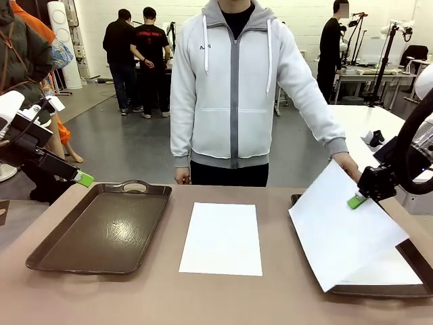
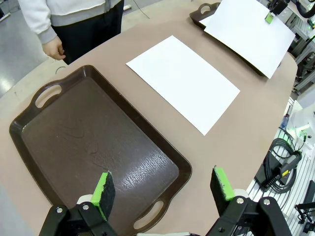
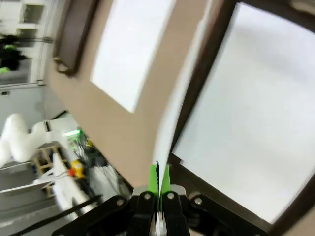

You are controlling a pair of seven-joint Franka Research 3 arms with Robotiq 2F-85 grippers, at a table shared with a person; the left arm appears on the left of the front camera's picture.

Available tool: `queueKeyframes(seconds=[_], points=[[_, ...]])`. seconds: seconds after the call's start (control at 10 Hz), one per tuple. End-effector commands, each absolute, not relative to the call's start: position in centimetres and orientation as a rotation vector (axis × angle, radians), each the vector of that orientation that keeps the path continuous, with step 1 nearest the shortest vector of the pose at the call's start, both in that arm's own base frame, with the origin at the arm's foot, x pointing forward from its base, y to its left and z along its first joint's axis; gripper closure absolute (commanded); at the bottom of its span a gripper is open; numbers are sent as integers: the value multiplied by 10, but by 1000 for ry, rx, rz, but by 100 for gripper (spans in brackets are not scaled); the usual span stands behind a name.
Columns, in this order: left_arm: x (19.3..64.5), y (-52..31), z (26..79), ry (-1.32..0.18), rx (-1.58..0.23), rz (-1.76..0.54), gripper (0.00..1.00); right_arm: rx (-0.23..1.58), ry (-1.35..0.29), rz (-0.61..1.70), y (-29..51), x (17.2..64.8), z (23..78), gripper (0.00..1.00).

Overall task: Sort the A4 documents.
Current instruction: Place the A4 Paper in the designated Handle tray.

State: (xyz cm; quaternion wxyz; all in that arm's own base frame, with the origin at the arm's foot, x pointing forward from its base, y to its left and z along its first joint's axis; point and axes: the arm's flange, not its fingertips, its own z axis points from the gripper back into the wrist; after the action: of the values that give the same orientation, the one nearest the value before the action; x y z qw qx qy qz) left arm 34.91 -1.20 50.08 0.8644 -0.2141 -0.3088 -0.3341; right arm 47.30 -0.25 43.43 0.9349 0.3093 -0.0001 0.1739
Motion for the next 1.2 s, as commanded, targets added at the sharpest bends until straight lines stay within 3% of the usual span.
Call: queueKeyframes(seconds=[0.0, 0.6, 1.1], points=[[350, -10, 499, -655, -464, -716, 0, 486, 17, 338, 0, 474, 432, 99], [350, -10, 499, -655, -464, -716, 0, 413, -106, 194, -21, 477, 368, 99], [350, -10, 499, -655, -464, -716, 0, 398, -207, 60, -53, 466, 349, 99]])
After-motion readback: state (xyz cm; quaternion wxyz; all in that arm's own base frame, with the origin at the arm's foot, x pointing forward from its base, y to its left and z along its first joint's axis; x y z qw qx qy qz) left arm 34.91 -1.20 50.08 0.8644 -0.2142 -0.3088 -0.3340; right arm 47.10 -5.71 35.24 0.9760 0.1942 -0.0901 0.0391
